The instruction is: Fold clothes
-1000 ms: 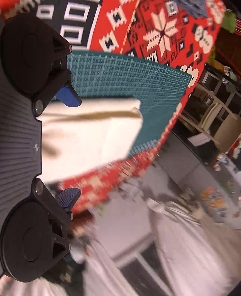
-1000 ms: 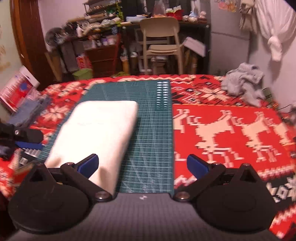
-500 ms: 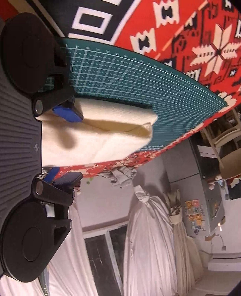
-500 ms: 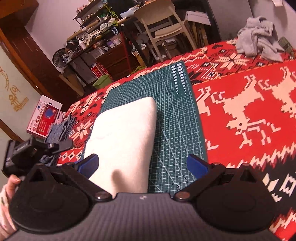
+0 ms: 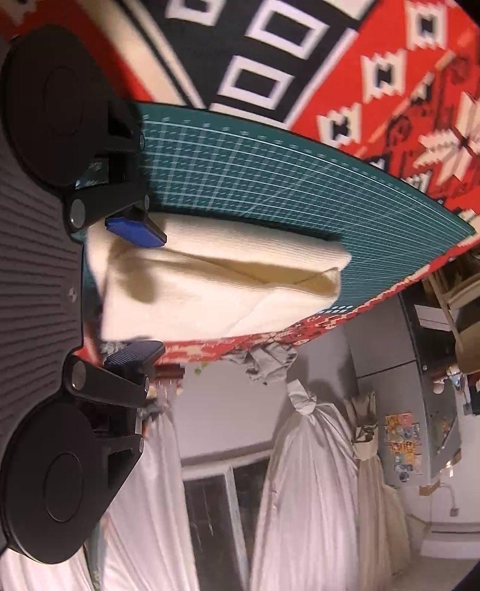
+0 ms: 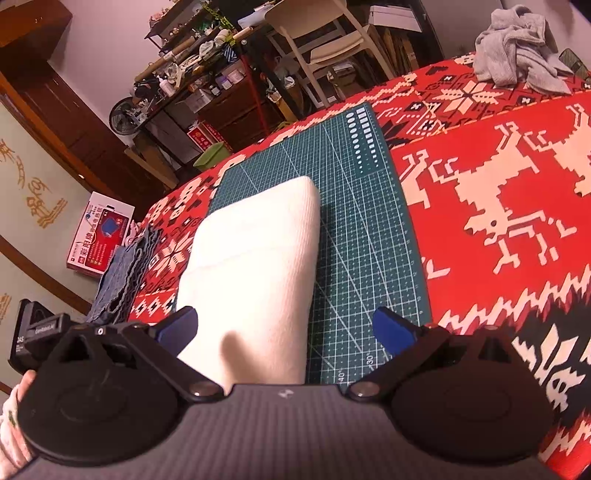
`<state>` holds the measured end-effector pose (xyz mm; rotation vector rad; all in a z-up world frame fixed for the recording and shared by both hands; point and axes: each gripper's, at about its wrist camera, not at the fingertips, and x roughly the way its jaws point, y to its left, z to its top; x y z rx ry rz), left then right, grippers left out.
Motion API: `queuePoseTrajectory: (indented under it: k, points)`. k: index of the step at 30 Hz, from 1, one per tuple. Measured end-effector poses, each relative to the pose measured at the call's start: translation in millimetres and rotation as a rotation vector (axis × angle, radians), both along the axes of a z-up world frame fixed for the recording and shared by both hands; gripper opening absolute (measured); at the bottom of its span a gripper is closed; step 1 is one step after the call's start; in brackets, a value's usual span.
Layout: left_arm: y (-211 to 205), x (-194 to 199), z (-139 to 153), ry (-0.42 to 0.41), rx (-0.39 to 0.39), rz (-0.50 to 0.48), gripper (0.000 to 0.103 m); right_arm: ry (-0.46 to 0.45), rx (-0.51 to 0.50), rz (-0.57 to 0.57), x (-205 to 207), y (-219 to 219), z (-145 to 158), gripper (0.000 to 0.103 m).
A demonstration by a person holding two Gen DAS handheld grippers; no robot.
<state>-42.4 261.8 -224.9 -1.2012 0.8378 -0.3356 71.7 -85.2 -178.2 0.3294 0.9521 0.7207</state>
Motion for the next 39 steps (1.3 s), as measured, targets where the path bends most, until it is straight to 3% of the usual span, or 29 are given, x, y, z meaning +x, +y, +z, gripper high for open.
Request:
queuePoseTrajectory:
  k: [7, 12, 21, 22, 24, 31, 36, 39]
  points:
    - [-4, -11, -13, 0.033, -0.138, -0.032, 0.056, 0.027, 0.028, 0.008, -3, 3, -5, 0.102]
    - [-3, -9, -13, 0.013, -0.164, 0.014, 0.056, 0.031, 0.038, 0.015, -3, 4, -6, 0.102]
    - [-22, 23, 10, -0.017, 0.027, -0.064, 0.053, 0.03, 0.014, 0.018, -4, 8, -7, 0.089]
    - [-24, 24, 13, -0.023, 0.05, -0.066, 0.049, 0.03, 0.009, 0.02, -4, 8, -7, 0.088]
    - [-27, 23, 21, -0.033, 0.117, -0.073, 0.014, 0.03, 0.001, 0.024, -5, 9, -8, 0.087]
    - [-28, -1, 42, -0.091, 0.253, -0.066, 0.012, 0.03, -0.015, 0.044, -7, 13, -10, 0.085]
    - [-22, -18, 23, -0.032, 0.293, -0.056, 0.011, 0.01, -0.041, 0.076, -10, 19, -8, 0.085]
    - [-14, -26, 22, -0.047, 0.273, -0.023, 0.007, 0.001, -0.052, 0.1, -13, 23, -8, 0.085]
